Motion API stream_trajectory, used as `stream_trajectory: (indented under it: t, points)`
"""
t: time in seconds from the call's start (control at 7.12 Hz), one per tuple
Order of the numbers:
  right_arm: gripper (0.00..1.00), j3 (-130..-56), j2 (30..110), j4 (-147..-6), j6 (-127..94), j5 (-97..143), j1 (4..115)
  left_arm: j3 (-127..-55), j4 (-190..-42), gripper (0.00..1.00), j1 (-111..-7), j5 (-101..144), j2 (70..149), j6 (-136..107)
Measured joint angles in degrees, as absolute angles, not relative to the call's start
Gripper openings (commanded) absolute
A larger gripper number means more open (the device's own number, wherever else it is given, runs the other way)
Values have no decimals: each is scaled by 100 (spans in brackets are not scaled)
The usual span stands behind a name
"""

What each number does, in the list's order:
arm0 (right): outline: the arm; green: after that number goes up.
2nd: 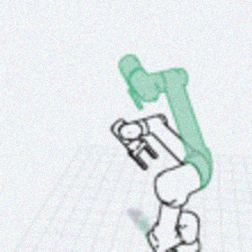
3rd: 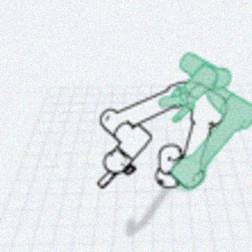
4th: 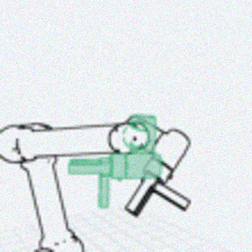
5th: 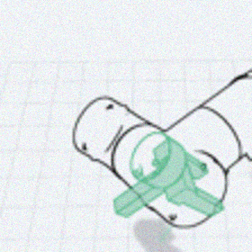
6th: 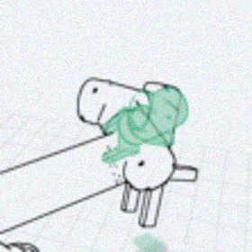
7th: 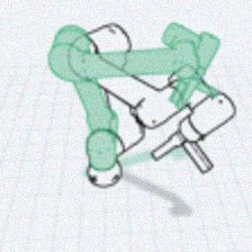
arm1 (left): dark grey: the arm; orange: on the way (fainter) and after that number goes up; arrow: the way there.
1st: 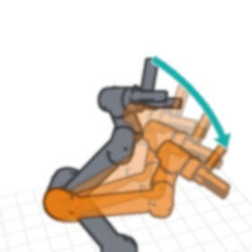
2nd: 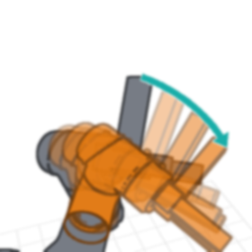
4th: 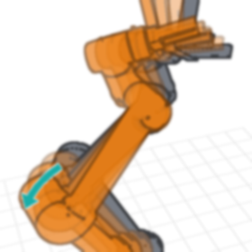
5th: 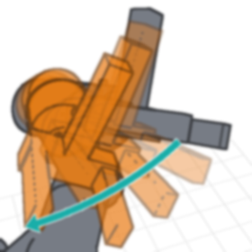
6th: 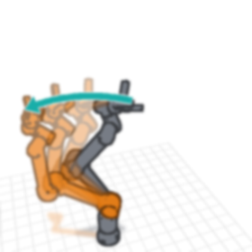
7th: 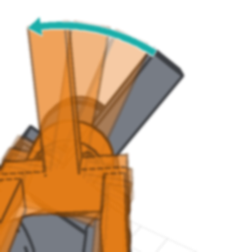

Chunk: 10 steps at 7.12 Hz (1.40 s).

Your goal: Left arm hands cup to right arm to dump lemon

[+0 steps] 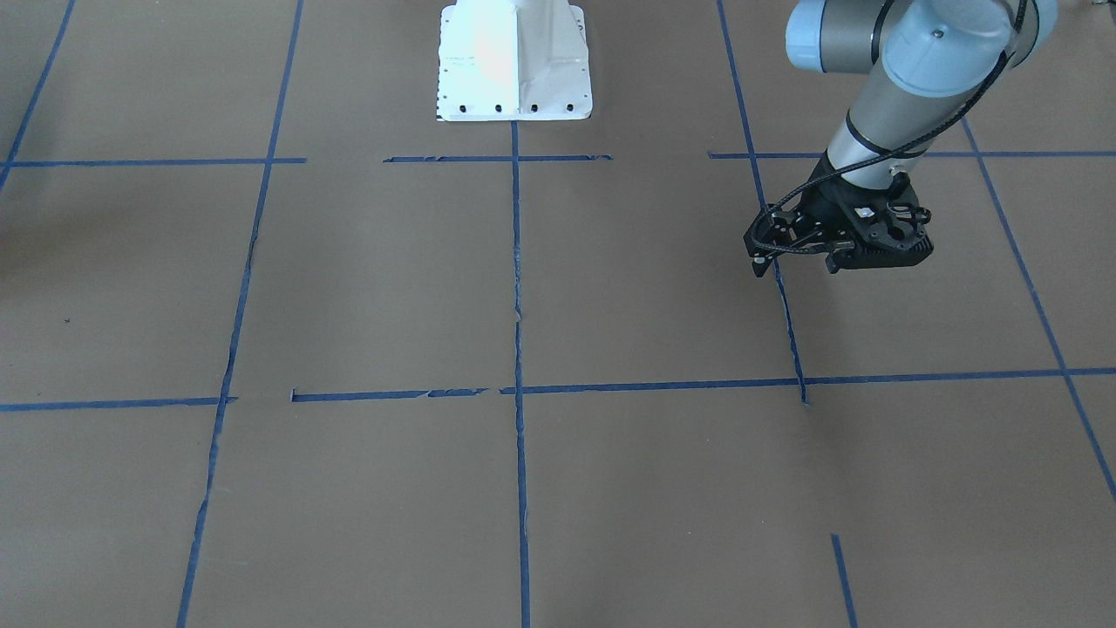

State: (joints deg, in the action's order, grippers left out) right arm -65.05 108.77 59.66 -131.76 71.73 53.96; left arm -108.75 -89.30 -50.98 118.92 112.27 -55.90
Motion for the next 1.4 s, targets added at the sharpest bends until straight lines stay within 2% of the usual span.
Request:
stream_trajectory:
  t: [0.84,1.4]
  points:
    - [6,-6135,10836,6915,-15733,6500,5397,-10890,-8930,100,-5090,11892,11206,-5581]
    - [6,-6101,10839,7000,-16204,6425,5396,-10895,-8932,100,-5089,11884,11198,-5581]
